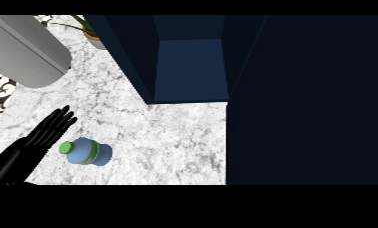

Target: Pick up the bottled water, place it into the cabinet and close the cabinet

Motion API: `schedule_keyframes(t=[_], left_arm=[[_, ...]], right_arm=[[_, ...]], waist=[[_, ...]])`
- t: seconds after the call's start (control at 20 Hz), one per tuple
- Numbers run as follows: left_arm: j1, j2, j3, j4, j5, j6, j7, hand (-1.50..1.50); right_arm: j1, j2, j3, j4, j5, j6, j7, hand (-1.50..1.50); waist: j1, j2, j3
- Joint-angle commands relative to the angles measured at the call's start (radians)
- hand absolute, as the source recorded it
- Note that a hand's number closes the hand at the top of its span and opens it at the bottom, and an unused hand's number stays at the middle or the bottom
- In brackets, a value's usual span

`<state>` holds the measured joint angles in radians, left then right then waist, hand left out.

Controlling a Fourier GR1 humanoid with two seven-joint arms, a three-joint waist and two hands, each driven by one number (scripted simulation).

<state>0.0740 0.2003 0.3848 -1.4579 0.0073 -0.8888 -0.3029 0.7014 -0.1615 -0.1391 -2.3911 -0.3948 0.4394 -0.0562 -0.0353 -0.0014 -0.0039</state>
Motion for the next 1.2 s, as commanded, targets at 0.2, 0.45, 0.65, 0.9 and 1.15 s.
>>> schedule_keyframes(t=[0.2,0.45,0.65,0.9,1.15], left_arm=[[-0.06,0.027,-0.084,0.223,-0.169,0.046,-0.264,-1.5],[-0.104,0.072,-0.09,0.39,-0.188,0.113,-0.388,-1.5],[-0.181,0.076,-0.105,0.525,-0.157,0.12,-0.398,-1.5],[-0.146,0.064,-0.204,0.588,-0.176,0.082,-0.523,-1.5],[-0.185,0.049,-0.264,0.649,-0.16,0.085,-0.553,-1.5]], right_arm=[[0.089,-0.003,-0.007,-0.174,-0.165,0.008,0.034,-1.5],[0.099,-0.034,-0.044,-0.141,-0.204,0.038,-0.007,-1.5],[0.125,-0.042,-0.014,-0.186,-0.167,0.028,0.014,-1.5],[0.138,-0.037,-0.016,-0.136,-0.151,0.037,-0.035,-1.5],[0.126,-0.044,-0.026,-0.142,-0.16,0.009,-0.035,-1.5]], waist=[[-0.001,0.002,-0.001],[-0.005,0.003,-0.001],[-0.012,0.006,-0.002],[-0.011,0.004,-0.003],[-0.001,0.007,-0.004]])
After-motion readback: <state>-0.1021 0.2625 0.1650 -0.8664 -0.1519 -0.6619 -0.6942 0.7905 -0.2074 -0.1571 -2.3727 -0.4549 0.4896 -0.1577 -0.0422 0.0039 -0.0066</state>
